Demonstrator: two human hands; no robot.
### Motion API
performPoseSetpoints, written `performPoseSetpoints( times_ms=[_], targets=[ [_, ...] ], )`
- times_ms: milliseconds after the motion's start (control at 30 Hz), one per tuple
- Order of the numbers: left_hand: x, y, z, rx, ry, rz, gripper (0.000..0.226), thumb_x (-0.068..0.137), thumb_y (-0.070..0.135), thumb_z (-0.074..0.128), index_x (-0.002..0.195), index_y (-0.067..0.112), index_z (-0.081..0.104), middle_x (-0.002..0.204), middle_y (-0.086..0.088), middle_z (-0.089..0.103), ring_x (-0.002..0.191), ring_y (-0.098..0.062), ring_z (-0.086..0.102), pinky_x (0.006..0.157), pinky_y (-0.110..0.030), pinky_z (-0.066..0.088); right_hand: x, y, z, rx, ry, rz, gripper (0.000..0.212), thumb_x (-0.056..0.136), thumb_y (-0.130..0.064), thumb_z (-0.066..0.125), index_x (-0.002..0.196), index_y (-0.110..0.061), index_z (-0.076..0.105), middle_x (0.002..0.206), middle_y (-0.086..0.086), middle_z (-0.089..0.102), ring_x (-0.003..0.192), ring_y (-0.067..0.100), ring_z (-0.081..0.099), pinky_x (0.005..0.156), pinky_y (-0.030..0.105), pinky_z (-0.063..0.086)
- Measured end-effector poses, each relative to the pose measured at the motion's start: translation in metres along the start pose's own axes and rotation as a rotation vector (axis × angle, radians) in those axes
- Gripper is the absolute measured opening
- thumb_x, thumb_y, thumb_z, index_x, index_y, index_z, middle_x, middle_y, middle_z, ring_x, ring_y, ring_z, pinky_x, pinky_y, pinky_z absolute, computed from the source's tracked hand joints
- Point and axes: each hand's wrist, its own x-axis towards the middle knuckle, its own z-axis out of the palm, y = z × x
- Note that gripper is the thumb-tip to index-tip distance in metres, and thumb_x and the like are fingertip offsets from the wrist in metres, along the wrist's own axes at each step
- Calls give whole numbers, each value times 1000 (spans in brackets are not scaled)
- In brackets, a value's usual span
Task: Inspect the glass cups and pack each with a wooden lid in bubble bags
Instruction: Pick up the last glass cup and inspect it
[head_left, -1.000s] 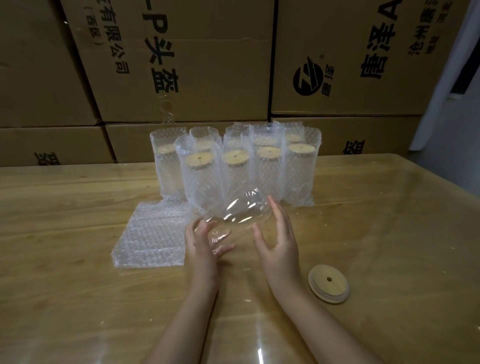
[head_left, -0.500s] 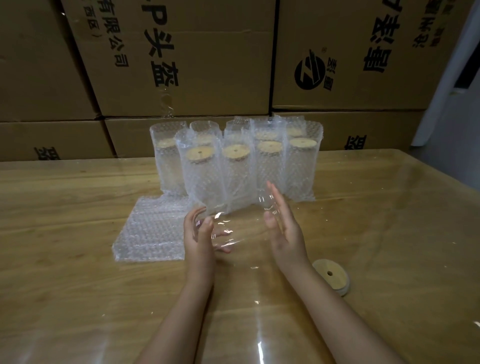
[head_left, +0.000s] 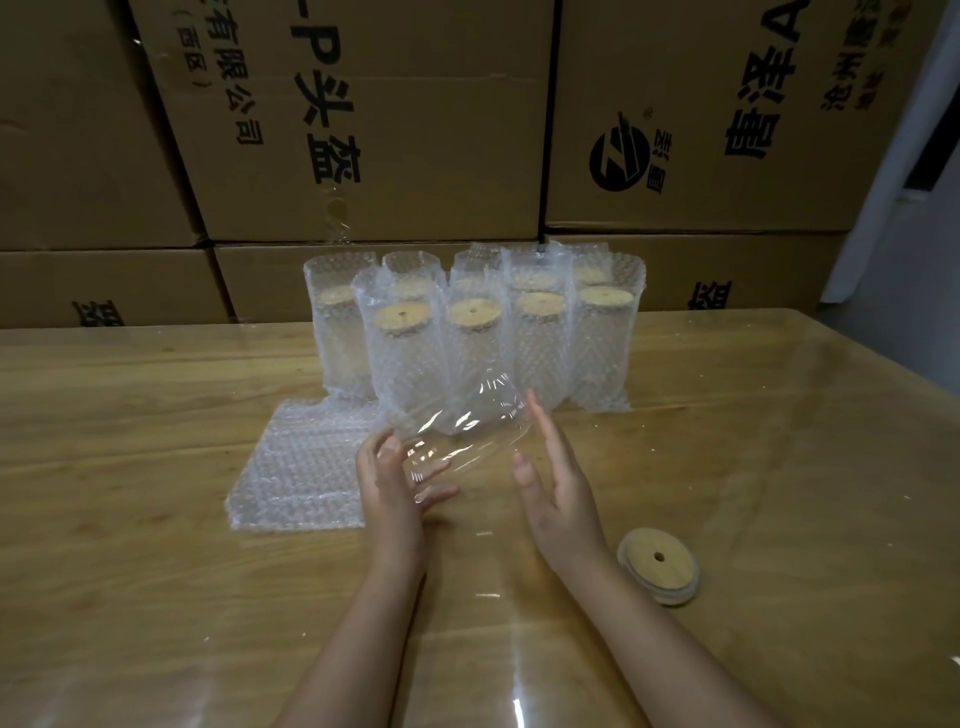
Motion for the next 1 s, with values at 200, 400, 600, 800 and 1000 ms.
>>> performPoseSetpoints(
  times_ms=[200,400,600,800,1000],
  targets=[
    [-4,2,2,65,-6,69,51,68,58,55,113,34,50,124,-16,50,87,-20,68,51,-31,55,1,0,1,-85,43,-167,52,97,-30,40,146,-15,31,155,-5,28,144,11,24,115,24,22],
    [-12,3,3,189,-120,161,44,69,55,55,111,41,52,108,-2,58,76,-15,69,45,-27,51,8,-4,-8,-60,74,-135,49,97,-34,37,145,-24,32,153,-10,31,142,4,25,111,15,23],
    [-10,2,3,110,-161,47,49,67,57,55,109,33,56,101,-5,67,67,-24,70,40,-27,48,12,-7,-15,178,38,118,77,79,-75,42,144,-34,36,146,-30,33,132,-16,28,96,-1,27],
    [0,6,1,-45,-67,-131,45,72,53,47,107,27,59,102,-12,65,61,-23,69,39,-24,47,5,0,-5,101,-2,33,57,87,-64,41,126,-24,52,151,-15,33,139,-2,27,110,18,27],
    [2,12,-6,64,-98,-37,32,87,46,48,111,26,55,108,-14,64,64,-19,70,42,-25,49,7,-9,-8,107,8,83,27,83,-55,47,74,-33,62,149,-19,33,133,-10,31,96,0,26]
  ],
)
